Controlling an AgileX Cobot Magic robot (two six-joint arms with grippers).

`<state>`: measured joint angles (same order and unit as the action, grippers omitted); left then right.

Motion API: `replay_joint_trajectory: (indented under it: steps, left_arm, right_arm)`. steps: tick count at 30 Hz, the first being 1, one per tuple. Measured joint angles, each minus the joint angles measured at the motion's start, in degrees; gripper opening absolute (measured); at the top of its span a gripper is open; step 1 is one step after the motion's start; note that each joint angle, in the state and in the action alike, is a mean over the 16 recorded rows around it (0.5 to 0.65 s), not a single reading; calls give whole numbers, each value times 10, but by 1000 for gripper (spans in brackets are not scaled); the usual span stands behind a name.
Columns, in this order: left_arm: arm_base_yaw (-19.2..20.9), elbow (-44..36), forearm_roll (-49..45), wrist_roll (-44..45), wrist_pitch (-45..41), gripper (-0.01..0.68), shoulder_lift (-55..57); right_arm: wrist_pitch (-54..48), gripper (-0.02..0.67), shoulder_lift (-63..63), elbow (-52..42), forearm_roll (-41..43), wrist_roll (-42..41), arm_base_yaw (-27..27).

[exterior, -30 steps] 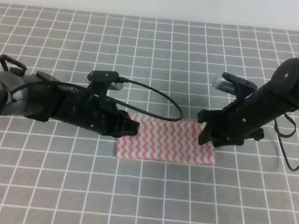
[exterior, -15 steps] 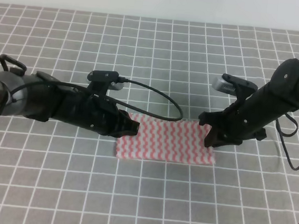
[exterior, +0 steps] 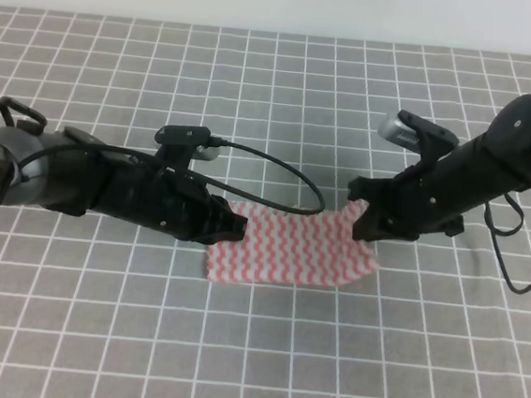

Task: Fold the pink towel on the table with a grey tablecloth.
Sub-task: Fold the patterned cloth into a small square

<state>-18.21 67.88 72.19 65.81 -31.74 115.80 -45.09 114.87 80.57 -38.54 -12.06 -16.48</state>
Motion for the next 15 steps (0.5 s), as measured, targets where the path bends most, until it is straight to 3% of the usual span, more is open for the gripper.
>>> replay_joint_trajectory:
  steps: [15]
  left_arm:
    - [0,1,1,1,-2,-4,0]
  right_arm:
    - [28,-13,-2,0,-95,-50,-28]
